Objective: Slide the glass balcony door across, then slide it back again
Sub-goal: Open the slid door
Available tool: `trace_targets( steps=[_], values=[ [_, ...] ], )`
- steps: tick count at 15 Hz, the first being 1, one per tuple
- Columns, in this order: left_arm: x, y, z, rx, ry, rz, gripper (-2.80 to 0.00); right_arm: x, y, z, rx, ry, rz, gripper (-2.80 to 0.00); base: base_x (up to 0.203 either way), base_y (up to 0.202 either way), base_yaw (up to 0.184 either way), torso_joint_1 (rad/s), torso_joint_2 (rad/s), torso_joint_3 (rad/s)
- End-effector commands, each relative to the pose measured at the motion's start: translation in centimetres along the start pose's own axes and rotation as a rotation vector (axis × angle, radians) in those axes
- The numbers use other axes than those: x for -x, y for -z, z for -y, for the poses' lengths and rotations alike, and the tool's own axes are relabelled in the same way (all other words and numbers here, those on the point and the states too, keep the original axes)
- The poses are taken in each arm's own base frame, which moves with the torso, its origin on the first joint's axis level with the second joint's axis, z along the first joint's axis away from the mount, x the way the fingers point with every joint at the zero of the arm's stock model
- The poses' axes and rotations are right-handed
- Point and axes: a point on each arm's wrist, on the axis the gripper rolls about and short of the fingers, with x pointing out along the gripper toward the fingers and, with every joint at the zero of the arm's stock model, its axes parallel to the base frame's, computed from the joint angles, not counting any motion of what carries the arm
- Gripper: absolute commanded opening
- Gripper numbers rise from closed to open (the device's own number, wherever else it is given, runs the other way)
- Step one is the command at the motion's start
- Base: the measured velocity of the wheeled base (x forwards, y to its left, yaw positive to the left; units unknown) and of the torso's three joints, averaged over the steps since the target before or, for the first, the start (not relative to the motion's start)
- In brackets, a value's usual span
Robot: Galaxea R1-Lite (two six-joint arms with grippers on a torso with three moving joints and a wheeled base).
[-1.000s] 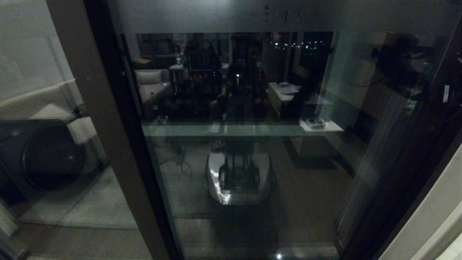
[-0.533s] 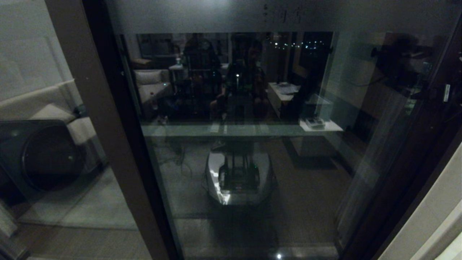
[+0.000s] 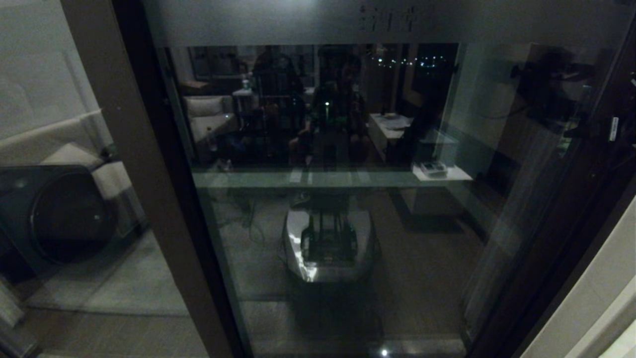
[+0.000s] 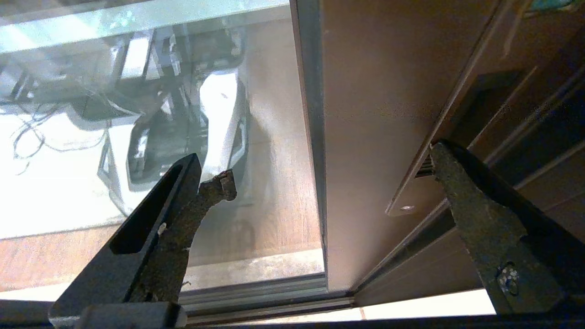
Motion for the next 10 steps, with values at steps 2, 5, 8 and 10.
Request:
trace_targets(
  steps=[2, 5, 8, 10],
  values=[
    [0.0, 0.0, 0.0, 0.000, 0.001, 0.000, -2.80, 0.2, 0.0, -0.2, 0.001, -0.006, -0.002, 0.00, 0.000, 0.000, 0.000, 0.000, 0.00, 0.000],
    [0.0, 0.0, 0.0, 0.000, 0.000, 0.000, -2.80, 0.2, 0.0, -0.2, 0.002, -0.006, -0.003, 0.00, 0.000, 0.000, 0.000, 0.000, 0.00, 0.000],
    [0.0, 0.0, 0.0, 0.000, 0.001, 0.000, -2.80, 0.2, 0.0, -0.6, 0.004, -0.014, -0.006, 0.00, 0.000, 0.000, 0.000, 0.000, 0.00, 0.000],
    [0.0, 0.0, 0.0, 0.000, 0.001, 0.000, -2.80, 0.3, 0.2, -1.2, 0.009, -0.029, -0.017, 0.00, 0.000, 0.000, 0.000, 0.000, 0.00, 0.000]
  ],
)
